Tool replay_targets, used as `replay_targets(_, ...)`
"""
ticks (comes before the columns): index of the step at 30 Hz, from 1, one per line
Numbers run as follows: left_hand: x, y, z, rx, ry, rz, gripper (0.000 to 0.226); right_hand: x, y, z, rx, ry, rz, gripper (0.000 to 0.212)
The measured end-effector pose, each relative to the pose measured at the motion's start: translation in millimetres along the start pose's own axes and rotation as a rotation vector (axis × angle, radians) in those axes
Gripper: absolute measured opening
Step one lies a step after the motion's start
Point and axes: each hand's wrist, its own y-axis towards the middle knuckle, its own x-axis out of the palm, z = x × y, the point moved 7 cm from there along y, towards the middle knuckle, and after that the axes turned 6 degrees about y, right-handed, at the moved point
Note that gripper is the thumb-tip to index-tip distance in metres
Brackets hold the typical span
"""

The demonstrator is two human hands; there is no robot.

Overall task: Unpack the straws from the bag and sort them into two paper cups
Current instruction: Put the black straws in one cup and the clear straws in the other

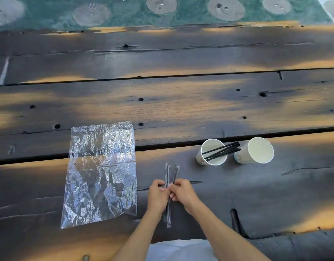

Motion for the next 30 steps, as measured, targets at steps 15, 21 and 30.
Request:
replay_targets(15, 1, -5, 12, 0.152, 0.131, 0.09, 0.015, -2, 12, 5, 0.022, -0.157, 0.243, 0.008)
replay_targets(21, -2, -5, 16, 0.086, 0.06, 0.078, 0.014, -4, 1, 5, 0.057, 0.116, 0.189, 0.014)
replay_targets(30, 1, -5, 17, 0.159, 0.139, 0.098, 0.028, 8, -7, -8, -0.057, -0.134, 0.273, 0.014)
